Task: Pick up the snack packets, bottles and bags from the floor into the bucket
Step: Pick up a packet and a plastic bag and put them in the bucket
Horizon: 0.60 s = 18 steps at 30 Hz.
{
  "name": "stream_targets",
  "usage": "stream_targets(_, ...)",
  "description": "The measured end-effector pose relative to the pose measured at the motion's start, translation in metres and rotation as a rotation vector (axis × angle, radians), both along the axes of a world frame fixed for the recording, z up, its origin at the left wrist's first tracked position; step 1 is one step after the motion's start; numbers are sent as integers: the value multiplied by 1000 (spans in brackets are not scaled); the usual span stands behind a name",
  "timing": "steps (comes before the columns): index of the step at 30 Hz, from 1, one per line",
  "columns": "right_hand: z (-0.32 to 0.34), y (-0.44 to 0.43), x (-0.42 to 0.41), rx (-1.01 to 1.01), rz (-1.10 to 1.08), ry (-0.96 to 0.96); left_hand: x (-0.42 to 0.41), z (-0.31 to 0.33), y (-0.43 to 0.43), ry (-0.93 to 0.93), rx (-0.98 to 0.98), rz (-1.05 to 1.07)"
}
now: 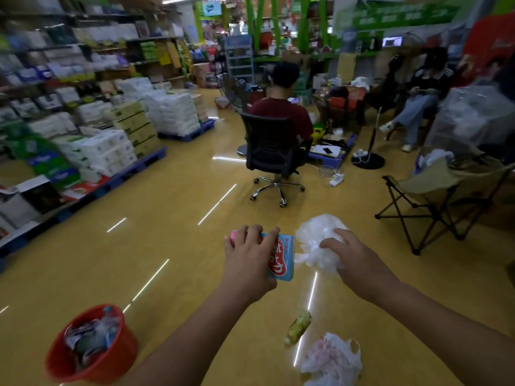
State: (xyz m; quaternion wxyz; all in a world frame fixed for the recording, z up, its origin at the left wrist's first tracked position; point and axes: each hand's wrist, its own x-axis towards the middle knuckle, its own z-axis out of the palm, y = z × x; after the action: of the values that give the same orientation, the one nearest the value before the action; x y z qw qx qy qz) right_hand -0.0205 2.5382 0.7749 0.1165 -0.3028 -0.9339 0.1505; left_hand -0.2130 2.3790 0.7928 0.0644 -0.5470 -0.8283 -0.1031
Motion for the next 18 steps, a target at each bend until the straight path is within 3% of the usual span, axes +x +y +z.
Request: stream_targets(18, 12, -74, -147, 23, 260, -18, -92, 8, -120, -31, 22, 314)
